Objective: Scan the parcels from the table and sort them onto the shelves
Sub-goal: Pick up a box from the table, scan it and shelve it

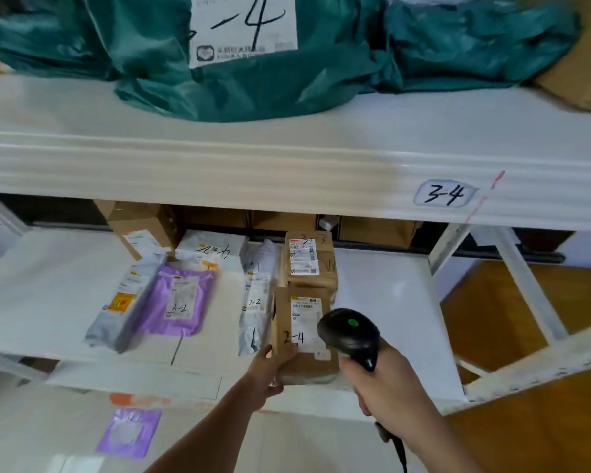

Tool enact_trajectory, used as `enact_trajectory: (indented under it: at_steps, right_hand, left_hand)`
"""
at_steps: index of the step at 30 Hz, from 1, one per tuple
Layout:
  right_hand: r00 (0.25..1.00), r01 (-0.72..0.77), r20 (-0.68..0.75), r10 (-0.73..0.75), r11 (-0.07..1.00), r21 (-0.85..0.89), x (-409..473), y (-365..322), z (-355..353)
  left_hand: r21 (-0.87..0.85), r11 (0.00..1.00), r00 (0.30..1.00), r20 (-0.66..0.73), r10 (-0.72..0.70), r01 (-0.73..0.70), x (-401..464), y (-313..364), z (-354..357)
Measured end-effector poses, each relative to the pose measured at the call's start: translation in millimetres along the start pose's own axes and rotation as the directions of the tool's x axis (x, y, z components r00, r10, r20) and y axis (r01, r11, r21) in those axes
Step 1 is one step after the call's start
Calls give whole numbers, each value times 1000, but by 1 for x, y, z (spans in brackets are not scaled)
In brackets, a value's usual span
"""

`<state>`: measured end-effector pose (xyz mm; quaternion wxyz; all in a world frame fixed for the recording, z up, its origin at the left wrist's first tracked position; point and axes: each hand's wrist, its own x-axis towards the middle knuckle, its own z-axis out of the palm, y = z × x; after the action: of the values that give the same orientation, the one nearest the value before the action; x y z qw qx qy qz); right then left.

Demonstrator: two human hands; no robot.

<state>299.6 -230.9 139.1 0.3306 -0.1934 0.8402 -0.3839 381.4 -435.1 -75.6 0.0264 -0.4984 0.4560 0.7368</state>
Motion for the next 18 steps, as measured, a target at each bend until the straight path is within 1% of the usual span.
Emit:
enact_trajectory:
  at_steps: [5, 9, 13, 18]
  right_hand:
    - [1000, -13, -23, 13, 1000, 27, -4, -5, 11]
    - [999, -30, -33, 32, 998, 48, -9, -6, 13]
    - [998, -12, -55, 13, 1000, 14, -16, -3, 11]
    - [999, -2, -54, 3, 1000, 22, -36, 3, 2]
  left_hand:
    - [-34, 999, 999, -30, 12, -13, 0, 8, 0]
    - [-67, 994, 994, -73, 79, -84, -1, 9, -2]
    - [-83, 989, 987, -112, 114, -124, -5, 10, -4]
    - [30, 988, 970, -187, 153, -150, -21, 6, -11]
